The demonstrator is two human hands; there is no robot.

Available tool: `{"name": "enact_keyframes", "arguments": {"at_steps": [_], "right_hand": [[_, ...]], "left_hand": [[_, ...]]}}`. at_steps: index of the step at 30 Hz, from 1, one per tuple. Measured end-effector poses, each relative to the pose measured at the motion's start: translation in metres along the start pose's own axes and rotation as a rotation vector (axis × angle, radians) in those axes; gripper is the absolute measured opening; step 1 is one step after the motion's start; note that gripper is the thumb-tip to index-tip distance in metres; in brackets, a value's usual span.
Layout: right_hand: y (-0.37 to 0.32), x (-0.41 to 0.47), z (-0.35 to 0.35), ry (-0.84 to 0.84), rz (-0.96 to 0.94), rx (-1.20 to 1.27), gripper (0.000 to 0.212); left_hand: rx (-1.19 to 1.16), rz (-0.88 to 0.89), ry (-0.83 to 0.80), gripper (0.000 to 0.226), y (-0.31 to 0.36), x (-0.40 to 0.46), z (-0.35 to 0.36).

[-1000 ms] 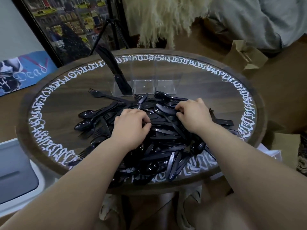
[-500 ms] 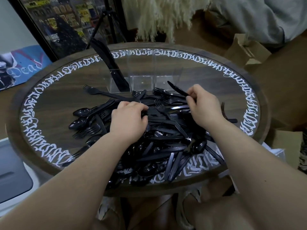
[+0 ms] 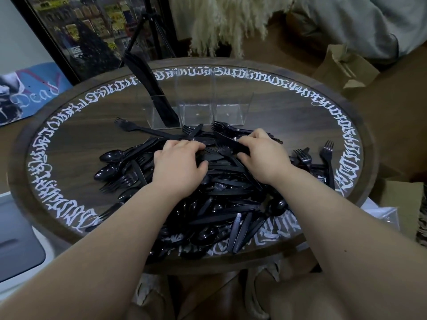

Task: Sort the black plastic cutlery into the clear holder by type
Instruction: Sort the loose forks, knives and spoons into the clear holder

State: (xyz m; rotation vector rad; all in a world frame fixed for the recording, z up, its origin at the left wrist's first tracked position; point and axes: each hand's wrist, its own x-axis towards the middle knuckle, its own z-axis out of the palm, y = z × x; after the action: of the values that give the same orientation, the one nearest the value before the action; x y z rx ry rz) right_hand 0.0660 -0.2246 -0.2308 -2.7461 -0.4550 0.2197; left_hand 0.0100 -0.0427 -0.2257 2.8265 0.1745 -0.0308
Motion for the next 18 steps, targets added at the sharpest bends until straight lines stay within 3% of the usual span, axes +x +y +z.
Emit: {"name": "enact_keyframes", "arguments": {"at_steps": [9, 13, 18], "right_hand": [[-0.001, 0.000, 0.003, 0.114, 0.025, -0.040, 0.022], [0.001, -0.002, -0.008, 0.187, 0.085, -0.014, 0.015], [0.007, -0.007, -0.024, 0.252, 0.139, 0.036, 0.017]], "left_hand": [[0.036, 0.013, -0.049, 0.052, -0.005, -0.001, -0.003], [-0.051, 0.031, -0.004, 0.044, -0.009, 0.000, -0.007], [-0.129, 0.270, 0.020, 0.027, 0.001, -0.004, -0.011]]}}
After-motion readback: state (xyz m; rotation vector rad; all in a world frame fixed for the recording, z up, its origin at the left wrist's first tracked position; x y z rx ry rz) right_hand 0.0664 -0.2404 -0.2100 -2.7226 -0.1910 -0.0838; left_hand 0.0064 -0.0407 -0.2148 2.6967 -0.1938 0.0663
